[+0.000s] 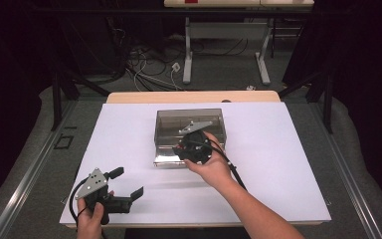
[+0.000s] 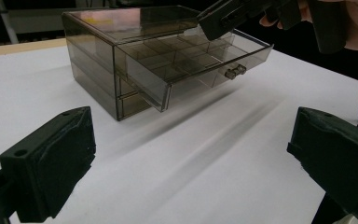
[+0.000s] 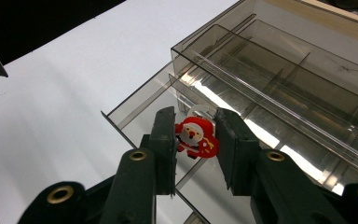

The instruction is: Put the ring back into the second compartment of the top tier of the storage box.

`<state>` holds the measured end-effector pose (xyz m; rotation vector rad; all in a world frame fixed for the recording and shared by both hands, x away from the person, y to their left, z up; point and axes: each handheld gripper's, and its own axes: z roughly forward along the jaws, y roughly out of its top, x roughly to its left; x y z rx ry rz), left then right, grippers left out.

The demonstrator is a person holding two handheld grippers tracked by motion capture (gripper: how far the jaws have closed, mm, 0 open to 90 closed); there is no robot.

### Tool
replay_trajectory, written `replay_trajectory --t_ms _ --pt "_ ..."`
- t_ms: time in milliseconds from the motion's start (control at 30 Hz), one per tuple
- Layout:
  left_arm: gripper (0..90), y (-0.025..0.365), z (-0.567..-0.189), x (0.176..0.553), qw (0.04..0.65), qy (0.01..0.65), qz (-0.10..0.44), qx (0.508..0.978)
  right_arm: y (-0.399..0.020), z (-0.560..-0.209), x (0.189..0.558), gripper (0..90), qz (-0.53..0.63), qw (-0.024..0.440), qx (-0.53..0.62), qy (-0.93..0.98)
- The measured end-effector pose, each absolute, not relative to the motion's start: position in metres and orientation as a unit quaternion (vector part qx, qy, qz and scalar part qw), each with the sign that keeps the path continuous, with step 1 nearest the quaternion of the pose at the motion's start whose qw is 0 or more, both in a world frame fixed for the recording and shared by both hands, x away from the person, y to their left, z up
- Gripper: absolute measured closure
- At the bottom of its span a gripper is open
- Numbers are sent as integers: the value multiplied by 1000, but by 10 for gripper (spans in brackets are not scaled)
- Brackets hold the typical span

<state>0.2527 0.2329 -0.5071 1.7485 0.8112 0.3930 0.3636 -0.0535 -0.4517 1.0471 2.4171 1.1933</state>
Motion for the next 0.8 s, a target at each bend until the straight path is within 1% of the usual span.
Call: replay_trajectory --t_ms 800 --pt "0 233 -507 253 555 341 166 741 -36 -464 369 691 399 119 358 836"
